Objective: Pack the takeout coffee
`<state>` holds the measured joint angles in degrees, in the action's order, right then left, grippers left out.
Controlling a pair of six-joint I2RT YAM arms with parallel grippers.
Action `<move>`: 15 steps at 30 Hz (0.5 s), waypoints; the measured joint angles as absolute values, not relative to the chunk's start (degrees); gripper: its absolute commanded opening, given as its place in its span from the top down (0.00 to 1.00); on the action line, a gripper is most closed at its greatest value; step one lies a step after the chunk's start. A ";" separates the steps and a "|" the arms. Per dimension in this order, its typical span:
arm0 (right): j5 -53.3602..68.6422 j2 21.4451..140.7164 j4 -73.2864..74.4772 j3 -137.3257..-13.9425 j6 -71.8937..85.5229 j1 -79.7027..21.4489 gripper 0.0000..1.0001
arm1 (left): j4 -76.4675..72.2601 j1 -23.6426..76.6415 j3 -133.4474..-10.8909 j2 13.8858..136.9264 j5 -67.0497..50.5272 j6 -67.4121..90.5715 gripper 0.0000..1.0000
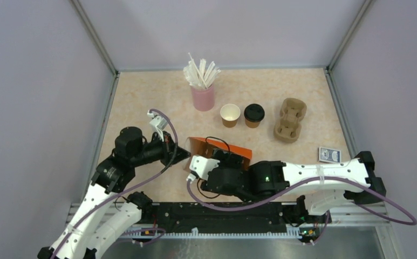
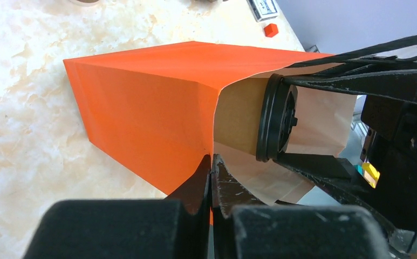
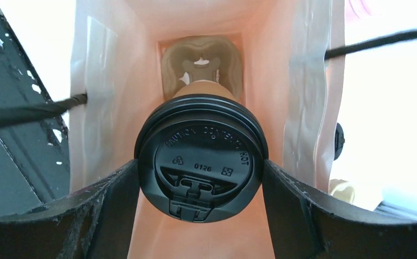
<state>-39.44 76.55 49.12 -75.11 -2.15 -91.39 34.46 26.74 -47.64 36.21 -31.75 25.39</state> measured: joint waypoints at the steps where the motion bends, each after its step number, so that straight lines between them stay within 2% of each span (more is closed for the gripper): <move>1: -39.59 76.95 48.71 -75.55 -2.83 -91.39 0.32 | 33.87 26.74 -47.44 36.29 -32.08 25.41 1.00; 12: -38.39 80.49 44.45 -75.31 -10.68 -87.77 0.33 | 32.01 26.74 -44.58 35.42 -32.99 23.22 1.00; 15: -38.13 79.79 44.01 -72.90 -12.49 -86.74 0.33 | 31.55 26.74 -44.07 35.27 -33.10 23.18 0.89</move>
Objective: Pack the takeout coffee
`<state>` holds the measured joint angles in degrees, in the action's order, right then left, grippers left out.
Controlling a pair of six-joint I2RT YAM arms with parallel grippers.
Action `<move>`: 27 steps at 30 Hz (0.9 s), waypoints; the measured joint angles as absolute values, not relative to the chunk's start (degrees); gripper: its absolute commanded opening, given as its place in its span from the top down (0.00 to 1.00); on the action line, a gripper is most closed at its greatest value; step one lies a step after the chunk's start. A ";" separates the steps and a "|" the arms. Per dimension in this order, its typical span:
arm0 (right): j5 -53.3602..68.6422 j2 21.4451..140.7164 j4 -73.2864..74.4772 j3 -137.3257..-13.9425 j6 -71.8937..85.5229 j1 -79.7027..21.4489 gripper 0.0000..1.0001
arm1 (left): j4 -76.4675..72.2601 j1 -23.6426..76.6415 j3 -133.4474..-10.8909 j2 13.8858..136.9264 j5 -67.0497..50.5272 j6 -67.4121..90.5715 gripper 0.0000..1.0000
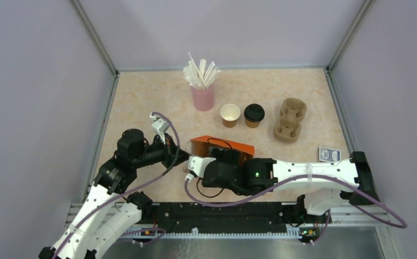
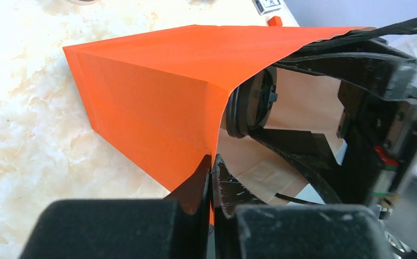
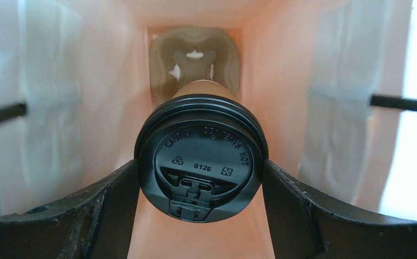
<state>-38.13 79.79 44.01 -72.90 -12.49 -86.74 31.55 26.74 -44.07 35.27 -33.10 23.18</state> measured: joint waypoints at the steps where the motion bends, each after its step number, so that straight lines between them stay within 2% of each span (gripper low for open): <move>1: -37.95 79.42 44.18 -71.83 -13.06 -86.28 0.33 | 31.53 26.74 -44.05 35.22 -33.04 23.07 0.79; 2: -37.85 79.09 44.23 -70.98 -13.54 -85.91 0.33 | 31.44 26.74 -44.05 35.22 -32.97 22.90 0.63; 3: -37.78 78.67 44.34 -70.02 -13.96 -85.56 0.33 | 31.31 26.74 -44.01 35.22 -32.97 22.87 0.55; 8: -37.32 77.65 45.74 -67.48 -13.87 -85.23 0.34 | 30.48 26.74 -41.54 34.30 -33.67 25.28 0.40; 13: -37.19 77.65 45.52 -67.44 -13.21 -85.36 0.34 | 32.60 26.74 -41.47 32.93 -33.17 25.41 0.33; 21: -37.85 77.73 43.05 -64.66 -12.19 -86.50 0.34 | 35.48 26.74 -42.87 33.39 -33.17 25.74 0.34; 27: -38.37 77.73 42.41 -63.24 -11.42 -86.52 0.34 | 35.94 26.74 -42.87 34.17 -33.71 26.17 0.45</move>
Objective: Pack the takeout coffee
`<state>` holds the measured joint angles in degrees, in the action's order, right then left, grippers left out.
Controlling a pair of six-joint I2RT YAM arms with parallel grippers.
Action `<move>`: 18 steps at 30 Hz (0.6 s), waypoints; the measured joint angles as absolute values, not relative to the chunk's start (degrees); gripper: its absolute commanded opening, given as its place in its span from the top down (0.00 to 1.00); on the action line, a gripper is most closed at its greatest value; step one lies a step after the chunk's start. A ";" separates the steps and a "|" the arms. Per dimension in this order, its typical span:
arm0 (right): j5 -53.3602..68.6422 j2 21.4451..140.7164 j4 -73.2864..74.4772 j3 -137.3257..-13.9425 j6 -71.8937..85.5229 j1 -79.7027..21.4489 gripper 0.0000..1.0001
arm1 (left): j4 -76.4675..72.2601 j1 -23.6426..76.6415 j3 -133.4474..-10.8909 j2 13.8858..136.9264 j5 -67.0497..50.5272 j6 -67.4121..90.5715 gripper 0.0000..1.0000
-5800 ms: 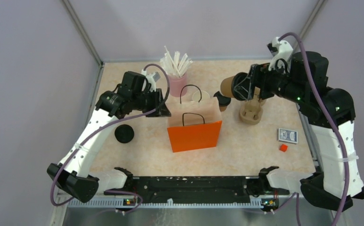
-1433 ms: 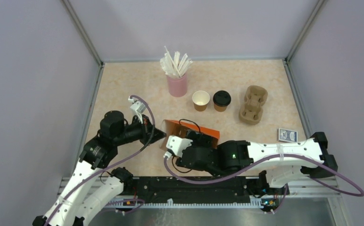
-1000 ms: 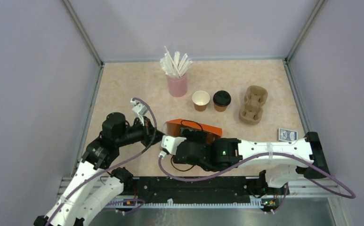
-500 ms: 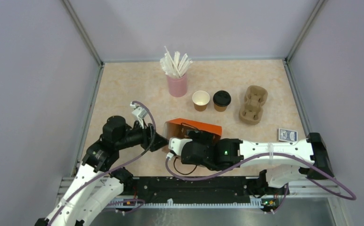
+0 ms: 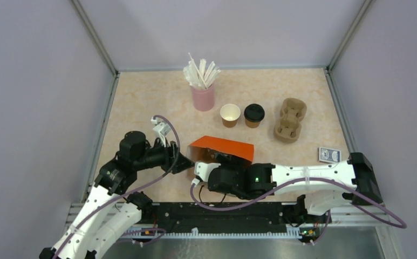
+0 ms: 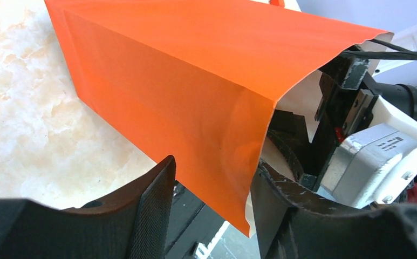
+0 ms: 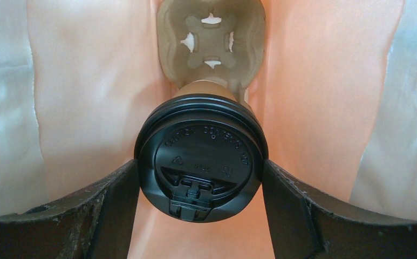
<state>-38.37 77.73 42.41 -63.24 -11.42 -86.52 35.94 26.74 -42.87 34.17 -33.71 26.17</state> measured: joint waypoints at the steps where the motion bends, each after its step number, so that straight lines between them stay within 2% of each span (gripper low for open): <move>1: -38.44 77.73 42.37 -63.24 -11.29 -86.52 0.34 | 36.01 26.74 -42.87 34.48 -33.80 26.13 0.47; 6: -38.46 77.65 42.11 -62.50 -9.96 -86.52 0.34 | 36.05 26.74 -42.87 35.53 -33.91 26.02 0.61; 9: -38.48 77.62 42.06 -62.26 -8.91 -86.52 0.34 | 36.05 26.74 -42.87 35.79 -33.93 25.78 0.83; 11: -38.48 77.60 41.93 -62.26 -8.25 -86.52 0.34 | 35.94 26.74 -42.87 35.73 -34.17 25.89 0.92; 16: -38.48 77.23 41.56 -62.24 -7.46 -86.52 0.34 | 34.57 26.74 -42.83 34.37 -35.07 26.09 1.00; 18: -38.50 77.12 41.39 -62.26 -7.88 -86.52 0.34 | 34.37 26.74 -42.81 33.58 -35.42 26.13 1.00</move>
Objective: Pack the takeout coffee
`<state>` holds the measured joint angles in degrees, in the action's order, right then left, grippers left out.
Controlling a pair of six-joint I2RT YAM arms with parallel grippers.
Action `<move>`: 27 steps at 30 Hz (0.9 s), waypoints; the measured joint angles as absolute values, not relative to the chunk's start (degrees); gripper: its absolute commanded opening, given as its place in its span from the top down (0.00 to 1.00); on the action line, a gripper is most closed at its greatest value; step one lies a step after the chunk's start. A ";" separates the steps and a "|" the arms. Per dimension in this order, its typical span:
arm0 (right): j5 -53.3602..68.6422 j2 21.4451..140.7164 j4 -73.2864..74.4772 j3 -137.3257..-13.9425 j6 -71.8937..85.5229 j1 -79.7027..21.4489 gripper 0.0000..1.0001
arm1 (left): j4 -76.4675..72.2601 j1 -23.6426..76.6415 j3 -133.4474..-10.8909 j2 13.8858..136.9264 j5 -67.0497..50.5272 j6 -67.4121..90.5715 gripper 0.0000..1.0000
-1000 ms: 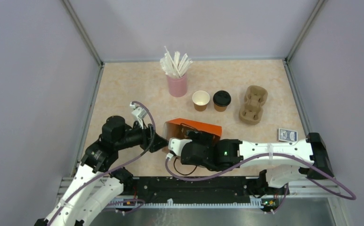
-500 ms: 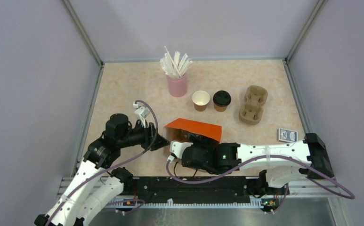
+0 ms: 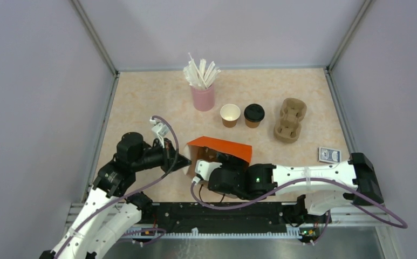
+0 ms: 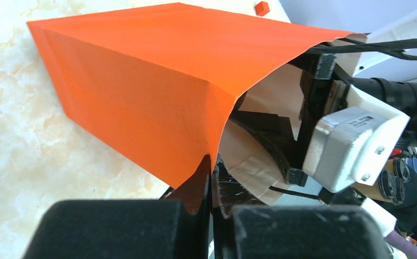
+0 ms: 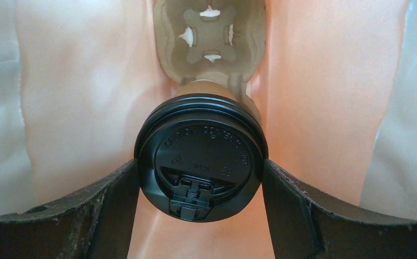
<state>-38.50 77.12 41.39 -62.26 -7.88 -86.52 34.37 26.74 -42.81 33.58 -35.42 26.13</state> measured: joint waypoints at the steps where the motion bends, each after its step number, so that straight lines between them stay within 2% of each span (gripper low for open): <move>1: -38.52 77.12 41.39 -62.30 -8.16 -86.52 0.33 | 34.35 26.74 -42.81 33.26 -35.70 26.11 1.00; 17: -37.15 80.53 37.91 -64.42 -17.78 -84.49 0.32 | 33.06 26.72 -35.59 27.59 -37.91 25.34 1.00; 27: -37.85 74.61 38.54 -56.71 -24.86 -83.81 0.31 | 32.95 26.74 -35.88 29.02 -38.37 25.36 1.00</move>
